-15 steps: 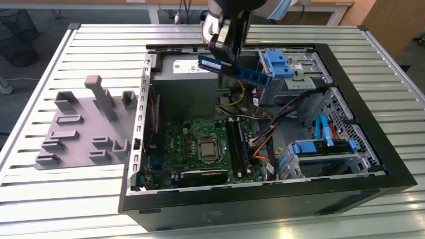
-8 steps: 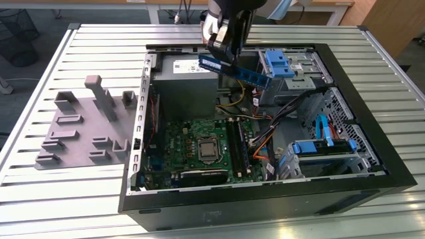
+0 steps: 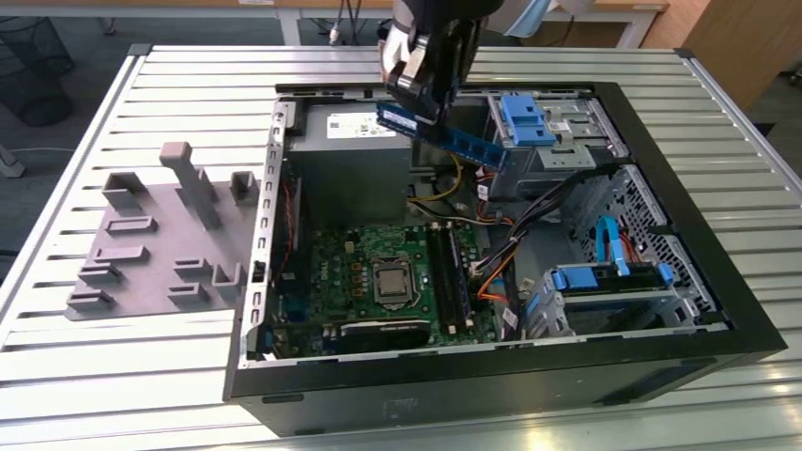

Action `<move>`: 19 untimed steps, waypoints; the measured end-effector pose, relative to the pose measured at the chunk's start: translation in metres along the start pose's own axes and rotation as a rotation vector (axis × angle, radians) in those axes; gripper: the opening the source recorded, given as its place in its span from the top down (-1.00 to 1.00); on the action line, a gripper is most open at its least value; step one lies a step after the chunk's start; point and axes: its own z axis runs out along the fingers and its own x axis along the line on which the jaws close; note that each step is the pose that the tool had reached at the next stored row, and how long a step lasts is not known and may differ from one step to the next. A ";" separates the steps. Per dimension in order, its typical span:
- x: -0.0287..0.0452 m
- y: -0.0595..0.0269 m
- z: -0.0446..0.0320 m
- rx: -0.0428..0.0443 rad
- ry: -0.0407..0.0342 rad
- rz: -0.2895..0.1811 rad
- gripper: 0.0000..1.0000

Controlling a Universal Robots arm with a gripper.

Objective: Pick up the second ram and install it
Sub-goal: 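Insert the second ram into the second slot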

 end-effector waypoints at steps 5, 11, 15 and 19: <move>0.0000 0.0000 0.0002 0.0001 -0.0001 0.043 0.73; 0.0000 0.0000 0.0003 0.0002 -0.0001 0.089 0.73; 0.0000 0.0000 0.0005 0.0002 -0.0003 0.122 0.73; 0.0000 0.0000 0.0007 0.0003 -0.0002 0.154 0.73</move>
